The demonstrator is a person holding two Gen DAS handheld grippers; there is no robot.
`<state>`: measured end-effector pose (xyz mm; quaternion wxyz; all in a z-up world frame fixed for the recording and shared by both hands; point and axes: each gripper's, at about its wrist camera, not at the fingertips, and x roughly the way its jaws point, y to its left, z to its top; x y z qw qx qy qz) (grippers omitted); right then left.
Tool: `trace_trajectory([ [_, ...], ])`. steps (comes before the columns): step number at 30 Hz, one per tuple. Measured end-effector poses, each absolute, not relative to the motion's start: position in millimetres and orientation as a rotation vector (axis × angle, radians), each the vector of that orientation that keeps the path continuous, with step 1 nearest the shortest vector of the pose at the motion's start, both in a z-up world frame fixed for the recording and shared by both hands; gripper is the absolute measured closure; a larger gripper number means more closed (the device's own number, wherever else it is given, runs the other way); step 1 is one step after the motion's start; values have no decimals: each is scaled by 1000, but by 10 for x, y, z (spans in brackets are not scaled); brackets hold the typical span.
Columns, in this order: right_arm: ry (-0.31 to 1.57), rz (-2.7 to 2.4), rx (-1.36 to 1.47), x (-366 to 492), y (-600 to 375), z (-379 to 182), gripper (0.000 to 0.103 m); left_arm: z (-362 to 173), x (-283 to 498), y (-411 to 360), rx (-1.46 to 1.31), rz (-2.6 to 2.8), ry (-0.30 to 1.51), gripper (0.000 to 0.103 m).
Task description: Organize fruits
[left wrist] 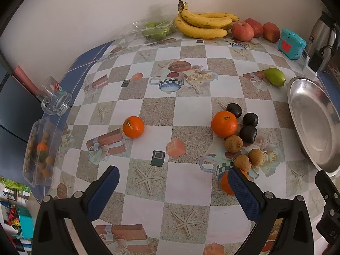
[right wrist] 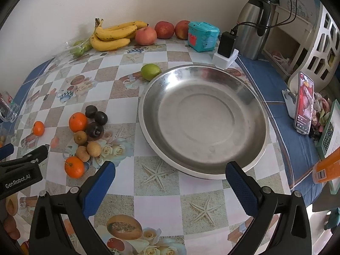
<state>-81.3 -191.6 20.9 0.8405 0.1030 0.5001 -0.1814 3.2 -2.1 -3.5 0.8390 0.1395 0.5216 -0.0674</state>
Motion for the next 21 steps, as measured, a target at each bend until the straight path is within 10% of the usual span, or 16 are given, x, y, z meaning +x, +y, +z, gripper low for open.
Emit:
trace_trajectory([
  [21,1073,-412,181,-765,-1873,180,0,14,-6,-64,287,-207,1083,0],
])
